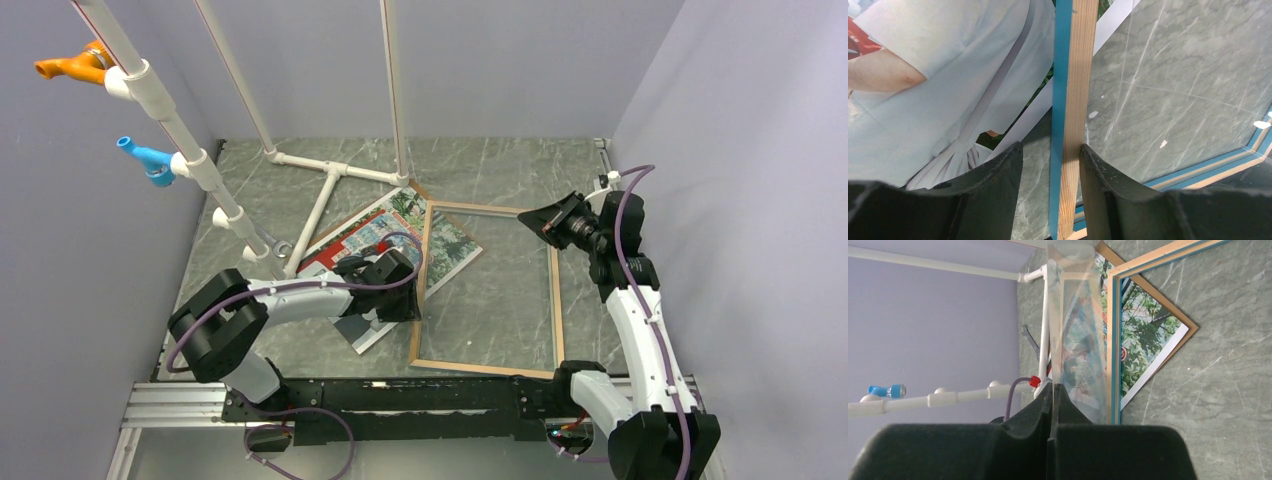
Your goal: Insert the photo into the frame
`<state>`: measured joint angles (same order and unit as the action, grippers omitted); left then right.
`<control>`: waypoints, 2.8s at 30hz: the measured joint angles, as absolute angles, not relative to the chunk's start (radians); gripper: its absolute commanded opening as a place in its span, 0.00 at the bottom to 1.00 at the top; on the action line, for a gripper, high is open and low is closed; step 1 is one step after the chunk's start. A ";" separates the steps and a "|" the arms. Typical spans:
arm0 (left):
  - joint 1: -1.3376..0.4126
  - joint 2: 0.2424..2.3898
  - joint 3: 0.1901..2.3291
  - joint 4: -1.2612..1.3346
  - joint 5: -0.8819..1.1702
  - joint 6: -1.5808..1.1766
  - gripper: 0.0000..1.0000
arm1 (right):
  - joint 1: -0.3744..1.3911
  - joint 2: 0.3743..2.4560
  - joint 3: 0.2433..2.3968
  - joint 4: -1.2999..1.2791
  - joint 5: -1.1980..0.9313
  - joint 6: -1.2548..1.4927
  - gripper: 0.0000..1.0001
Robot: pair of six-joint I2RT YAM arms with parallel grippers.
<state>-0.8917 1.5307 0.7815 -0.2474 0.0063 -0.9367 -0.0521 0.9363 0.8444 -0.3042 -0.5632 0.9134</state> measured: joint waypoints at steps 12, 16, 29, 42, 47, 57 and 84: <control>-0.896 1.545 0.788 -0.249 0.006 -0.937 0.48 | -0.052 0.969 0.838 -0.303 -0.559 0.908 0.00; -0.897 1.547 0.792 -0.252 0.006 -0.937 0.45 | -0.052 0.968 0.824 -0.295 -0.559 0.908 0.00; -0.902 1.521 0.781 -0.248 0.000 -0.926 0.34 | -0.054 0.951 0.777 -0.280 -0.552 0.917 0.00; -0.903 1.401 0.673 -0.137 0.033 -0.884 0.56 | -0.054 0.936 0.777 -0.284 -0.551 0.926 0.00; -0.903 1.348 0.663 -0.130 0.022 -0.878 0.41 | -0.054 0.934 0.777 -0.284 -0.551 0.928 0.00; -0.919 1.394 0.676 -0.181 -0.051 -0.871 0.36 | -0.054 0.916 0.777 -0.291 -0.551 0.940 0.00; -0.973 1.499 0.808 -0.294 -0.127 -0.850 0.00 | -0.054 0.914 0.737 -0.274 -0.551 0.996 0.00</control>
<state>-0.9726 1.4990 0.8078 -0.2935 -0.1272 -0.8505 -0.0536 0.9138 0.7368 -0.2745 -0.5514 0.9962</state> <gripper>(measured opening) 0.011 0.007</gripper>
